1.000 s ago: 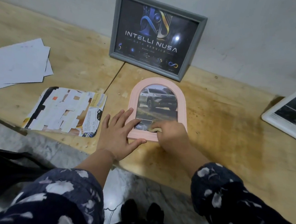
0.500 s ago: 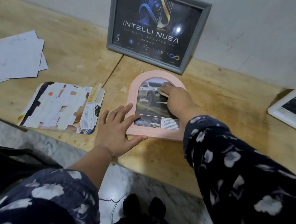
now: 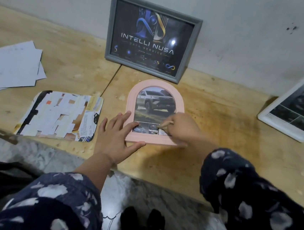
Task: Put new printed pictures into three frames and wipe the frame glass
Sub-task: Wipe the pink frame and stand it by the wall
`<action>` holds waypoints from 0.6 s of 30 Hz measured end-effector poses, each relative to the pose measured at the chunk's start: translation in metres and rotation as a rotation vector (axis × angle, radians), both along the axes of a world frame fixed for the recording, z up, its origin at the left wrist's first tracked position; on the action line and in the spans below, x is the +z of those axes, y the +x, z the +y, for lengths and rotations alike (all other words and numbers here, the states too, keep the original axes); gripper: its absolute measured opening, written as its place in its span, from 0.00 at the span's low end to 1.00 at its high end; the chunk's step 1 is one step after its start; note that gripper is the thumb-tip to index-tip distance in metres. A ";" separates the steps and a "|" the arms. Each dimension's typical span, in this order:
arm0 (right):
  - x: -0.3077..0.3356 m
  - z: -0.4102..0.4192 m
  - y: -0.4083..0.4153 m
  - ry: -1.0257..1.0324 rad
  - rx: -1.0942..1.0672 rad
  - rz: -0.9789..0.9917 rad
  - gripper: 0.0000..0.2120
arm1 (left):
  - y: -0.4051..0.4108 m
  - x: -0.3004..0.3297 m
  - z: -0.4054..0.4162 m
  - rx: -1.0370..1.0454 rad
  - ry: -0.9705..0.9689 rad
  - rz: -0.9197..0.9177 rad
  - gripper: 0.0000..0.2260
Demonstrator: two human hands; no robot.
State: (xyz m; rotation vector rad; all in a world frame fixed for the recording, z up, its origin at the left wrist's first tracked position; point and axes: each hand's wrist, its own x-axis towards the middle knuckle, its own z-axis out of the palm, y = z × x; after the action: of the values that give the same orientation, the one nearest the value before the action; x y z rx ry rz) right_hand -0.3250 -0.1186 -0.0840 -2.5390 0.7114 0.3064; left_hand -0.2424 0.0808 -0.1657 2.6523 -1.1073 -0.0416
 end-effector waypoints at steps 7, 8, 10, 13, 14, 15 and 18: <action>0.017 -0.033 0.070 -0.196 -0.034 -0.213 0.18 | 0.002 -0.003 -0.001 -0.002 -0.019 -0.007 0.30; 0.010 -0.031 0.074 -0.278 0.030 -0.162 0.19 | 0.003 -0.003 -0.001 0.002 -0.027 -0.008 0.30; -0.005 -0.026 0.073 -0.423 0.146 -0.040 0.18 | 0.004 -0.004 -0.001 0.004 -0.029 -0.009 0.30; -0.021 -0.021 0.058 -0.511 0.172 0.024 0.19 | 0.006 -0.005 0.000 0.003 -0.024 -0.012 0.29; -0.024 -0.019 0.052 -0.529 0.154 0.028 0.18 | 0.005 -0.005 -0.001 0.002 -0.018 -0.014 0.29; -0.025 -0.015 0.046 -0.552 0.143 0.039 0.17 | 0.004 -0.005 -0.001 0.001 -0.013 -0.015 0.30; -0.024 -0.001 0.024 -0.563 0.122 0.082 0.14 | 0.001 -0.005 -0.002 0.003 0.006 -0.017 0.30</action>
State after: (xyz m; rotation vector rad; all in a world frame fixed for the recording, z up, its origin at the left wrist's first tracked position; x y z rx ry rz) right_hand -0.3006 -0.1193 -0.1081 -3.1271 0.7564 0.2820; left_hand -0.2418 0.0792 -0.1705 2.6647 -1.1098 -0.0216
